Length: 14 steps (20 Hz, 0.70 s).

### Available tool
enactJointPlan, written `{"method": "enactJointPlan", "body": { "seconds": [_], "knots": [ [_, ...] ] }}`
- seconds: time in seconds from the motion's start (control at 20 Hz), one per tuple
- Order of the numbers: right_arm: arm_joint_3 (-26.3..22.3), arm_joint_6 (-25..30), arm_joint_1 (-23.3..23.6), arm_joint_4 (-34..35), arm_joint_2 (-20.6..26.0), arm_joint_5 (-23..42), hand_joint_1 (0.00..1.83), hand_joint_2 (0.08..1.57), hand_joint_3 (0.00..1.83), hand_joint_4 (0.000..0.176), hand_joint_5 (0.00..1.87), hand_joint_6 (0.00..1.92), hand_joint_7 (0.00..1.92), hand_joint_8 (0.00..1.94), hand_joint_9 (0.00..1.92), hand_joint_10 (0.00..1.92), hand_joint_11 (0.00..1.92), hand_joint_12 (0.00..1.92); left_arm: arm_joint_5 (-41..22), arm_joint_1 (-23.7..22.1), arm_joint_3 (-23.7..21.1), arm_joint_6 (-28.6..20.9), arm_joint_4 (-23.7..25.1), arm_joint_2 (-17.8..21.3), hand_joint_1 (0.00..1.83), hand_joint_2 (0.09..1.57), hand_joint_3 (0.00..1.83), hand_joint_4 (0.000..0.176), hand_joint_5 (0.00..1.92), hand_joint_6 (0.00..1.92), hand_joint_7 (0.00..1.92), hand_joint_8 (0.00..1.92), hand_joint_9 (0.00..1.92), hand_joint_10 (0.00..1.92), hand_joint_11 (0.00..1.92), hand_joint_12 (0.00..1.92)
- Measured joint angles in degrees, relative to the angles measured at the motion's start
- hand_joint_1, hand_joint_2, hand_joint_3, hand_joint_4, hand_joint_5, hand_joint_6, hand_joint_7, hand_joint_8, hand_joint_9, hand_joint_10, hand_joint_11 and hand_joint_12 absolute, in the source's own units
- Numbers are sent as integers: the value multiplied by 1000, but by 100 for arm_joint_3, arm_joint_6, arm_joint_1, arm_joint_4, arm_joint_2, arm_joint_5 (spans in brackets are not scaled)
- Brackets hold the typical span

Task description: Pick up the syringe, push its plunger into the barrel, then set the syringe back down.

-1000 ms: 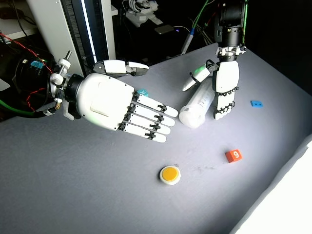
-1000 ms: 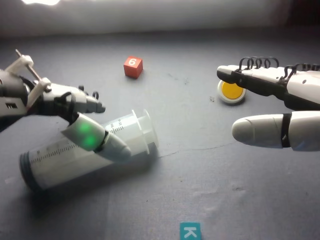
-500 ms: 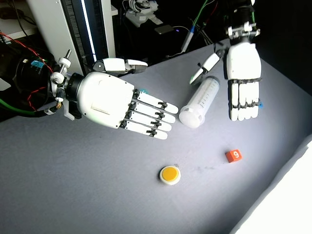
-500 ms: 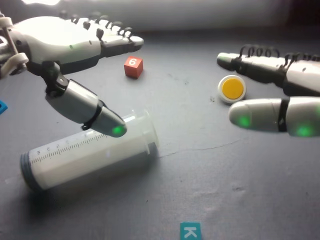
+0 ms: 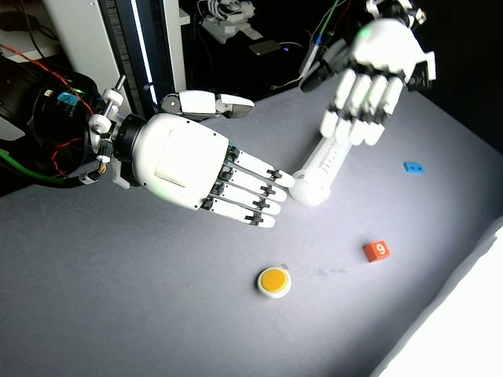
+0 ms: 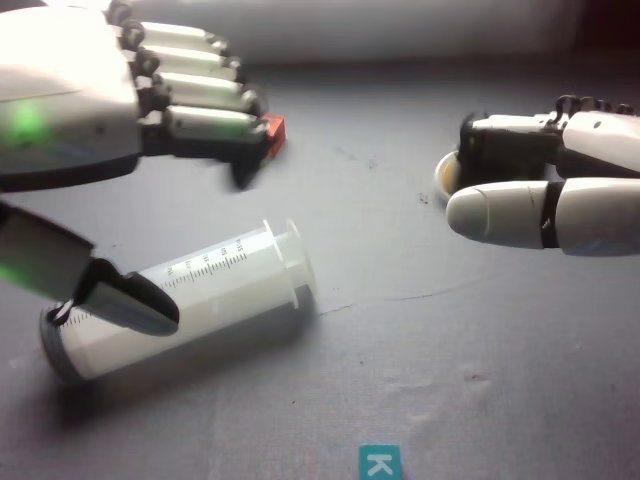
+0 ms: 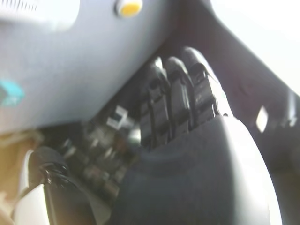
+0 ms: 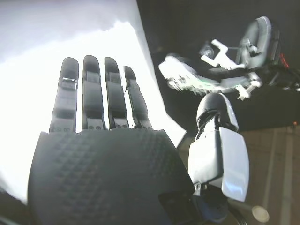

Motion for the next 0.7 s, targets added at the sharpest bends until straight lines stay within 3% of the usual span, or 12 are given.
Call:
{"method": "enactJointPlan", "body": {
  "seconds": [0.05,0.1,0.15,0.2,0.25,0.3,0.35,0.4,0.45,0.5,0.55,0.7],
  "knots": [
    [0,-11,0,0,4,4,85,962,1,30,1420,1921,1432,1941,1393,1921,1421,1921,-120,2,-44,-9,46,131,181,1119,0,146,1557,1921,1665,1921,1695,1921,1636,1921],
    [-2,-9,0,-7,-2,4,86,998,11,43,1471,1921,1500,1941,1460,1921,1512,1921,-223,2,-85,4,96,256,149,1152,7,156,1570,1921,1669,1921,1705,1921,1678,1921],
    [-2,-15,0,-24,-2,0,86,998,11,43,1471,1921,1500,1941,1460,1921,1512,1921,-321,2,-90,13,122,323,149,1152,7,156,1570,1921,1669,1921,1705,1921,1678,1921],
    [-2,-15,0,-28,-2,-2,75,1038,8,79,1515,1921,1568,1941,1543,1921,1605,1921,-380,2,-90,13,125,382,149,1159,7,156,1561,1921,1660,1921,1692,1921,1671,1921],
    [-2,-17,0,-26,-13,22,90,1092,20,88,1537,1921,1601,1941,1584,1921,1646,1921,-501,2,-87,15,138,450,182,1179,12,155,1564,1921,1664,1921,1697,1921,1679,1921],
    [-2,-55,0,-26,-13,35,784,1318,44,73,1575,1921,1706,1941,1716,1921,1808,1921,-667,2,-50,61,227,487,914,1325,27,133,1591,1921,1715,1921,1773,1921,1779,1921],
    [-2,-52,-7,-2,-15,48,1078,1356,34,66,1580,1921,1736,1941,1767,1921,1872,1921,-890,2,-9,79,337,538,1236,1318,9,124,1595,1921,1716,1921,1788,1921,1808,1921],
    [-2,-94,-44,-22,-13,33,1126,1383,34,63,1575,1921,1738,1941,1789,1921,1899,1921,-1062,7,33,160,444,553,1336,1313,2,109,1617,1921,1693,1921,1750,1921,1763,1921],
    [-2,-79,-72,4,-20,11,1126,1383,34,63,1575,1921,1738,1941,1789,1921,1899,1921,-1093,7,44,166,466,579,1336,1313,2,109,1617,1921,1693,1921,1750,1921,1763,1921],
    [-2,-79,-79,-7,-20,-22,1111,1395,22,0,1595,1921,1732,1941,1779,1921,1888,1921,-1156,7,42,179,474,599,1311,1332,12,88,1631,1921,1693,1921,1746,1921,1759,1921],
    [-2,-81,-76,-24,-22,-33,1111,1395,22,0,1595,1921,1732,1941,1779,1921,1888,1921,-1204,7,42,192,468,599,1311,1332,12,88,1631,1921,1693,1921,1746,1921,1759,1921],
    [-2,-79,-76,-24,-20,4,1081,1402,10,0,1572,1921,1701,1941,1747,1921,1860,1921,-1263,7,42,190,472,599,1316,1321,8,43,1578,1921,1637,1921,1676,1921,1690,1921]
  ]
}}
